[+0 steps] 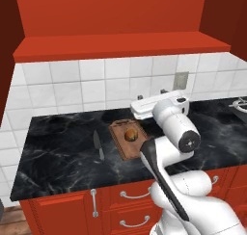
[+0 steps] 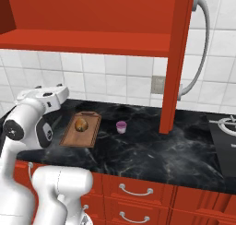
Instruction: Pick the bread, place it on the cutting board, pick the jam, place it on the counter, and close the cabinet.
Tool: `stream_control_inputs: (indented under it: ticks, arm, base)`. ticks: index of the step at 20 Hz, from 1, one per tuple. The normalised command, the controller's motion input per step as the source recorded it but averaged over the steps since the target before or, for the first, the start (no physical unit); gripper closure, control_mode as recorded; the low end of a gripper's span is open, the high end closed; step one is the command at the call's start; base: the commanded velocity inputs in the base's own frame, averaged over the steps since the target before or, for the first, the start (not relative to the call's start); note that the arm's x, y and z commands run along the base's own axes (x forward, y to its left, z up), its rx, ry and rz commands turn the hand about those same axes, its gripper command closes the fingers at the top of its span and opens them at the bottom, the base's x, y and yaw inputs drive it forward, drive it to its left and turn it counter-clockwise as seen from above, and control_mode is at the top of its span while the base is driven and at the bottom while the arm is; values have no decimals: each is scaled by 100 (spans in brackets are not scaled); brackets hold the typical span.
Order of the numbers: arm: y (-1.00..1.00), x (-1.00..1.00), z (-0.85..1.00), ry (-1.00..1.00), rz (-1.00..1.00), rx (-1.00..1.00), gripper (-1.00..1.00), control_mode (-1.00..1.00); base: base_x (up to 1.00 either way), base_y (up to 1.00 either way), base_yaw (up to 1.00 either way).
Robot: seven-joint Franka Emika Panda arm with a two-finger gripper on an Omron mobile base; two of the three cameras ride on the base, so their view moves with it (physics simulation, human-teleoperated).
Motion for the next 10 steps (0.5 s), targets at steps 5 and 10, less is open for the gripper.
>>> stream_control_inputs:
  ticks: [5, 10]
  arm:
    - [0, -46, 46, 0, 0, 0, -100, -100]
    - [0, -50, 46, 0, 0, 0, -100, -100]
  base:
    - [0, 0, 0]
    - [0, 0, 0]
